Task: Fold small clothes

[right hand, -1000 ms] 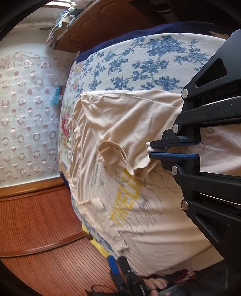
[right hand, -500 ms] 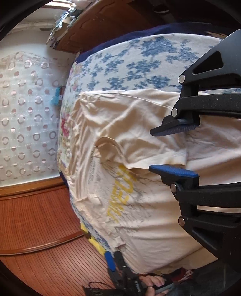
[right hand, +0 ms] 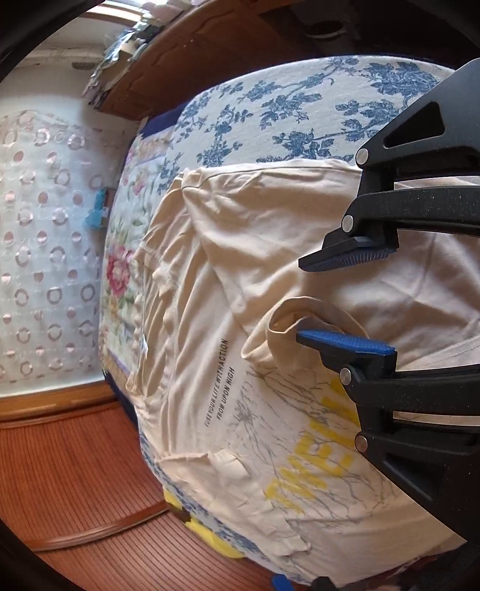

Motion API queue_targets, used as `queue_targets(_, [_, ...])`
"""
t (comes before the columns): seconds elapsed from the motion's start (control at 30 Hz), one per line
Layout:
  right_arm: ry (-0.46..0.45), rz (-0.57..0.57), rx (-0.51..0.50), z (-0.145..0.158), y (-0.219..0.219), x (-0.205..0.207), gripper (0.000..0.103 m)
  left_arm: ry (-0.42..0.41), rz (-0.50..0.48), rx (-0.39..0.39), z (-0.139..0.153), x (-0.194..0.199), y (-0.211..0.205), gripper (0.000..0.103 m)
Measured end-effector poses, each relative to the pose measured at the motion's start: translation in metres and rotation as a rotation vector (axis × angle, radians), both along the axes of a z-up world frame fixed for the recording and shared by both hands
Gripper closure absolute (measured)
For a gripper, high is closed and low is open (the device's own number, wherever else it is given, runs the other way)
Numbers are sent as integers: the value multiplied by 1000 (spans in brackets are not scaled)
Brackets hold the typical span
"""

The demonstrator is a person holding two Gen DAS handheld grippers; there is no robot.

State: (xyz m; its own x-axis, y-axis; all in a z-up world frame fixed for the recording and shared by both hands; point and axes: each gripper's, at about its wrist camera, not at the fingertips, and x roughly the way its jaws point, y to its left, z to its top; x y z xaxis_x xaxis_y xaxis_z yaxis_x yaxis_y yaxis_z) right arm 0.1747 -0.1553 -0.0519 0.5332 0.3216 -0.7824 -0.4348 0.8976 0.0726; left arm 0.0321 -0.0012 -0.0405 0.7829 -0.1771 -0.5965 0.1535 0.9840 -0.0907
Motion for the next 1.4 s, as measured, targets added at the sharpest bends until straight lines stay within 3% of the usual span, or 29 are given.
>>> queue_targets(0.07, [-1,15,7,1,3,1,72,1,3,-1,0,0,1,40])
queue_targets(0.13, [-2,72,47,4,10,-2,98,2,7,-4,-1,-1,3,40])
queue_targets(0.2, [-15,114,69,8,19,-4,100,2,10,-6,0,0,5,40])
queue_targets(0.43, [-40,238,162,31,54,-19,101,1,11,1,1,0,6,40])
queue_targets(0.57, [-83,221,170,44,51,-22,94,-1,17,1,3,0,8,40])
queue_targets(0.7, [-159,140,74,47,39,-21,56,-2,15,-3,3,0,8,40])
queue_targets(0.73, [-160,124,39,43,35,-18,55,-1,14,-2,3,1,8,40])
queue_targets(0.87, [-95,90,-35,20,25,-3,55,5,7,0,2,3,4,40])
queue_targets(0.9, [-75,85,-46,13,25,1,59,6,7,2,1,3,4,40])
queue_targets(0.97, [-46,93,-54,3,25,4,82,6,7,5,1,2,4,40])
queue_targets(1.0, [-33,110,-49,0,27,4,98,6,9,5,1,2,4,40])
queue_targets(1.03, [-32,124,-41,-1,29,3,100,5,11,3,1,2,4,40])
queue_targets(1.2, [-45,216,69,15,52,-10,102,8,15,-4,-1,1,7,40])
queue_targets(1.33, [-33,276,69,14,79,-19,102,8,15,-4,-1,1,8,40])
queue_targets(1.37, [-23,290,64,12,84,-20,99,7,16,-5,-1,1,9,40])
queue_targets(1.4, [-29,291,46,11,87,-21,87,4,20,-4,-1,2,9,40])
